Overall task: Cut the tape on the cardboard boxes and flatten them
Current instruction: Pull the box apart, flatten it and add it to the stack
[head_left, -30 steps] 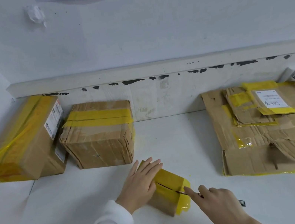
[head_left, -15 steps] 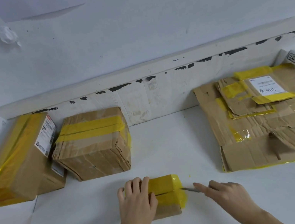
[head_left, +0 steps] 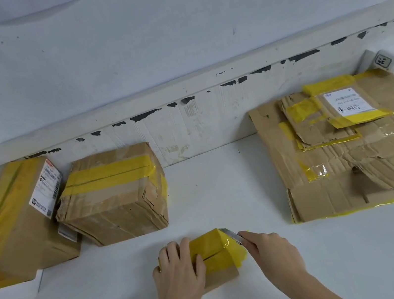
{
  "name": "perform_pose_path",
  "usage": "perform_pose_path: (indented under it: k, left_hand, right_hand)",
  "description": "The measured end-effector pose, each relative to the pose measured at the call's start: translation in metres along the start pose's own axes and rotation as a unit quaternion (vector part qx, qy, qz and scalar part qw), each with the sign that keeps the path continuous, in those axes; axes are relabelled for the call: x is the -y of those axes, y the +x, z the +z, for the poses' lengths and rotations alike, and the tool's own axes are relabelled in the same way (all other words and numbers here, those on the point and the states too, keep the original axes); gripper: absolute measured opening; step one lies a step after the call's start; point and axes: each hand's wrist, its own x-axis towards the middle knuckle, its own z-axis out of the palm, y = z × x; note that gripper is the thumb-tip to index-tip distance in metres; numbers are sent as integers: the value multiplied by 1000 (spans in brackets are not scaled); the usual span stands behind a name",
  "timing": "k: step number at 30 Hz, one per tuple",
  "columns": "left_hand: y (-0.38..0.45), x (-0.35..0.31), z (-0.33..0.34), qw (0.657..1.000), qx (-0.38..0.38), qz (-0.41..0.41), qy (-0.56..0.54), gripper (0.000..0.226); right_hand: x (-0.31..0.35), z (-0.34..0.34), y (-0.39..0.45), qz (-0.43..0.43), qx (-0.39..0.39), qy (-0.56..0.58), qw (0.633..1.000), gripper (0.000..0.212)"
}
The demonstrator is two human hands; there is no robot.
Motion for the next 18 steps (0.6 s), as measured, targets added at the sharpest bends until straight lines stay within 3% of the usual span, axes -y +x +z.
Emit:
perform_pose_path:
  k: [6, 10, 18]
  left_hand:
    - [4, 0, 2, 999, 42, -10, -11, 32]
    - [5, -1, 2, 997, 72, -30, -22, 33]
    - [5, 0, 7, 998, 49, -15, -23, 36]
  right_hand:
    - [3, -1, -4, -2, 11, -5, 1000, 31]
    - [1, 3, -16, 4, 17, -14, 1000, 30]
    - [0, 10, -37, 9, 33, -66, 997, 32]
